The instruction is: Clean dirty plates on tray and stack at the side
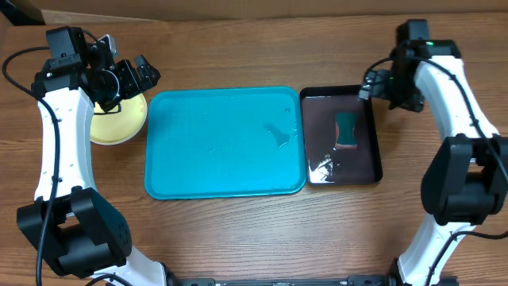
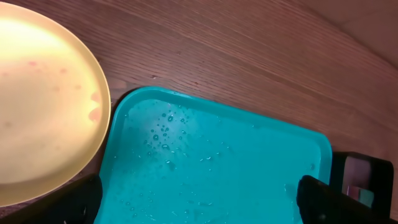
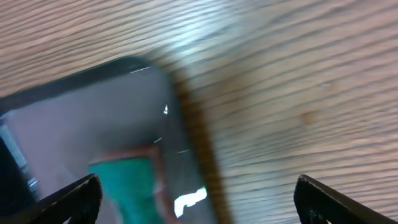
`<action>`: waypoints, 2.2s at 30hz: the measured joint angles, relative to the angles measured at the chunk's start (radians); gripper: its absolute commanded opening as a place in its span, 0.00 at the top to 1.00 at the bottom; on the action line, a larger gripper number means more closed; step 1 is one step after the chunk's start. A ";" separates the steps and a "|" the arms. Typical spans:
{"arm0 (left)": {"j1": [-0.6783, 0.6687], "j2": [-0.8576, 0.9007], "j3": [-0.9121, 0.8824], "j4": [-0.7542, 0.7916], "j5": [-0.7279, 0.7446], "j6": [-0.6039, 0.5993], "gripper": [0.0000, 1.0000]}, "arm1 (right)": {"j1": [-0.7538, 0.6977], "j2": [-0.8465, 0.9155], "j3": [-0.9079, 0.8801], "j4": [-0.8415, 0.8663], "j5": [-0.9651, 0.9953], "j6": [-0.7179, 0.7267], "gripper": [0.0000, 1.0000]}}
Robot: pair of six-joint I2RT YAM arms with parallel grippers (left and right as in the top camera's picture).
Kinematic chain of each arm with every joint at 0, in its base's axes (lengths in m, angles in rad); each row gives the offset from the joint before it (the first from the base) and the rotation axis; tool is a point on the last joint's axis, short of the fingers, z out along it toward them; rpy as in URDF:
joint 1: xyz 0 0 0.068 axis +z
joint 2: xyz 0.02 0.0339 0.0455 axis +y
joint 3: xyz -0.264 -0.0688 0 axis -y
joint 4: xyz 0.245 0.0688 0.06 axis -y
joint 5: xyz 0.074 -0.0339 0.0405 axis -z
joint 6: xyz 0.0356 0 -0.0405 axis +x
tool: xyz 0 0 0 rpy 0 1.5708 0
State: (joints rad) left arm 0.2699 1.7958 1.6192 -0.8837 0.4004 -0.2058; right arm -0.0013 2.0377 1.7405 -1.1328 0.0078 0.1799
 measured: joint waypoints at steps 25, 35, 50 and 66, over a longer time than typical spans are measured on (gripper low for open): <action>0.000 0.000 0.000 -0.001 0.000 0.000 0.00 | 0.159 -1.027 -0.005 0.009 0.032 -0.016 0.00; 0.000 0.000 0.000 0.000 0.000 0.000 0.00 | 0.159 -1.639 -0.403 0.245 0.052 -0.081 0.00; 0.000 0.000 0.000 -0.001 0.000 0.000 0.00 | 0.145 -2.018 -1.316 1.142 -0.042 -0.121 0.00; 0.000 0.000 0.000 0.000 0.000 0.000 0.00 | 0.140 -2.022 -1.696 1.330 -0.082 -0.121 0.00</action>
State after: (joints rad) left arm 0.2699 1.7958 1.6192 -0.8841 0.4000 -0.2058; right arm 0.1383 0.0154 0.0444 0.1970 -0.0742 0.0586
